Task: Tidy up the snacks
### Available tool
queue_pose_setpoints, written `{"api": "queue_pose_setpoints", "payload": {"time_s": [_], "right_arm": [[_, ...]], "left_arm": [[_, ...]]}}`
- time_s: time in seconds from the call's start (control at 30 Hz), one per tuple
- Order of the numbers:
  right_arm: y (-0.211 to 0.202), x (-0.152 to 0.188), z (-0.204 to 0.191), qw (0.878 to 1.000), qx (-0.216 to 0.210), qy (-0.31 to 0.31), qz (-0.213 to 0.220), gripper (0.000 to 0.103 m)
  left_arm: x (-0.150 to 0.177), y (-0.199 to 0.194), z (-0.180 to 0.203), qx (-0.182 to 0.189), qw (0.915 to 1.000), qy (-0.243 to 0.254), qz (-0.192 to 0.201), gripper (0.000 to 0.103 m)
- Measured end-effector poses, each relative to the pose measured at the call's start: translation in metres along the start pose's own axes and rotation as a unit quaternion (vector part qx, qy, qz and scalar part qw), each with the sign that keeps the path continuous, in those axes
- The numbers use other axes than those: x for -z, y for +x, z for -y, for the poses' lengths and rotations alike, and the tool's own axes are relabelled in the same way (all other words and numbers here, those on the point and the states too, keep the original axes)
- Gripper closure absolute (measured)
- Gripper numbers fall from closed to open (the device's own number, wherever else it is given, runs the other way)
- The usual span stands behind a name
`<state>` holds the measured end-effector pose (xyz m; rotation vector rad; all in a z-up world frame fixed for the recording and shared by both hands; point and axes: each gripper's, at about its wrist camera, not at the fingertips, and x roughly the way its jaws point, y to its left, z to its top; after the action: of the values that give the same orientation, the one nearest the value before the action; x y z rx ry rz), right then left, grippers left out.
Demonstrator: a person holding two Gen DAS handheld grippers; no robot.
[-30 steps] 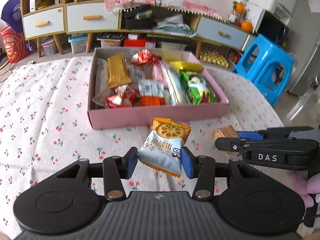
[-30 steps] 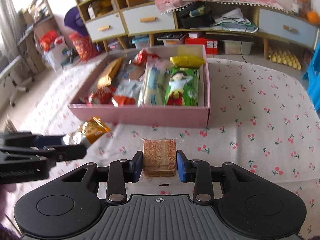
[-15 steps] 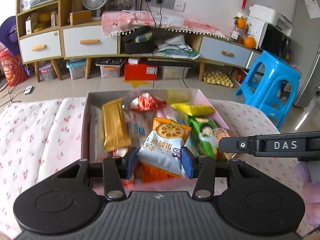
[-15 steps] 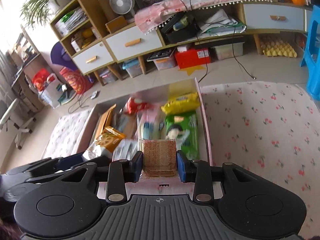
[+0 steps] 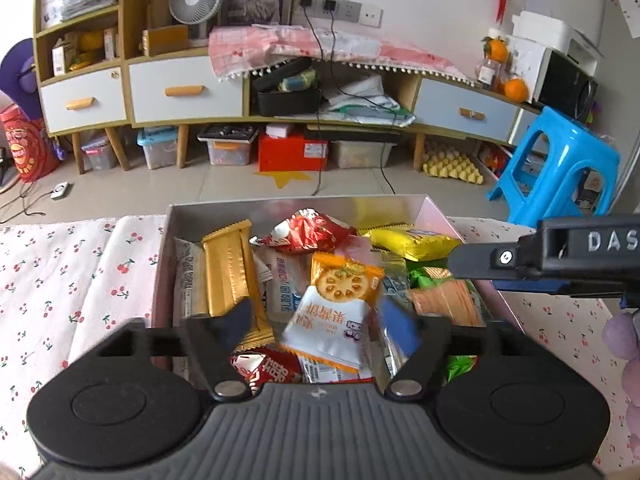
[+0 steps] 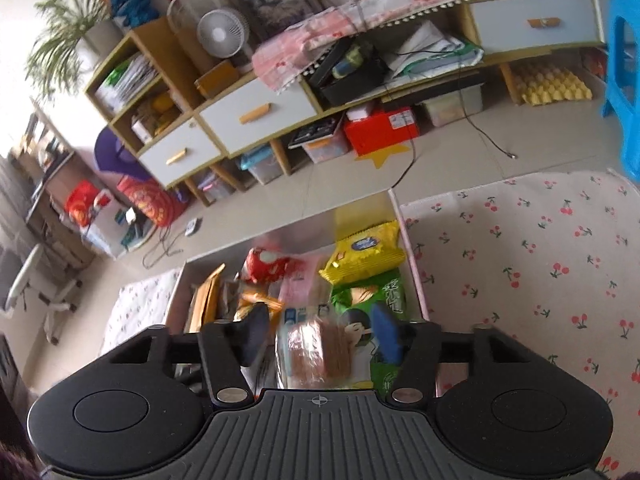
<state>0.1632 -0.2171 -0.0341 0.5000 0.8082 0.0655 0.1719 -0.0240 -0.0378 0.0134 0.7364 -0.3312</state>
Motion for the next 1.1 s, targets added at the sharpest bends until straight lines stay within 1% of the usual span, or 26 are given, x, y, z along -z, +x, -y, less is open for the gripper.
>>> {"api": "queue_pose_setpoints", "payload": {"time_s": [0.1, 0.17, 0.3, 0.37, 0.47, 0.6, 0.67, 0.8, 0.93, 1.0, 1.1], "right_arm": [[-0.003, 0.0, 0.002, 1.0, 0.001, 0.005, -0.004, 0.043], [-0.006, 0.001, 0.003, 1.0, 0.005, 0.003, -0.006, 0.043], [-0.018, 0.004, 0.004, 1.0, 0.014, -0.001, -0.001, 0.038], [-0.026, 0.005, 0.007, 1.0, 0.019, -0.001, 0.001, 0.035], [-0.037, 0.008, 0.011, 1.0, 0.03, -0.002, 0.005, 0.034], [-0.051, 0.017, 0.017, 0.999, 0.044, -0.008, 0.005, 0.027], [-0.057, 0.023, 0.018, 0.999, 0.051, -0.012, 0.002, 0.023], [-0.07, 0.04, 0.016, 0.997, 0.067, -0.02, -0.014, 0.019], [-0.082, 0.063, 0.002, 0.993, 0.094, -0.058, -0.038, 0.019], [-0.09, 0.074, -0.007, 0.991, 0.101, -0.078, -0.042, 0.013], [-0.103, 0.085, -0.019, 0.988, 0.11, -0.1, -0.042, 0.011]], "left_arm": [[0.001, -0.002, 0.002, -0.002, 1.0, 0.005, -0.003, 0.025], [0.002, -0.005, 0.004, -0.009, 0.9999, 0.009, -0.006, 0.021], [0.004, -0.013, 0.007, -0.017, 0.9997, 0.018, -0.01, 0.018], [0.006, -0.019, 0.008, -0.021, 0.9995, 0.018, -0.014, 0.015], [0.009, -0.026, 0.009, -0.027, 0.9993, 0.016, -0.019, 0.012], [0.015, -0.038, 0.011, -0.034, 0.999, 0.013, -0.026, 0.008], [0.019, -0.044, 0.013, -0.039, 0.9988, 0.008, -0.029, 0.004], [0.03, -0.058, 0.014, -0.052, 0.9978, -0.01, -0.04, 0.002], [0.04, -0.074, 0.017, -0.076, 0.995, -0.018, -0.063, 0.001], [0.045, -0.084, 0.02, -0.088, 0.9938, -0.014, -0.066, 0.001], [0.054, -0.099, 0.024, -0.104, 0.992, -0.012, -0.07, 0.0]]}}
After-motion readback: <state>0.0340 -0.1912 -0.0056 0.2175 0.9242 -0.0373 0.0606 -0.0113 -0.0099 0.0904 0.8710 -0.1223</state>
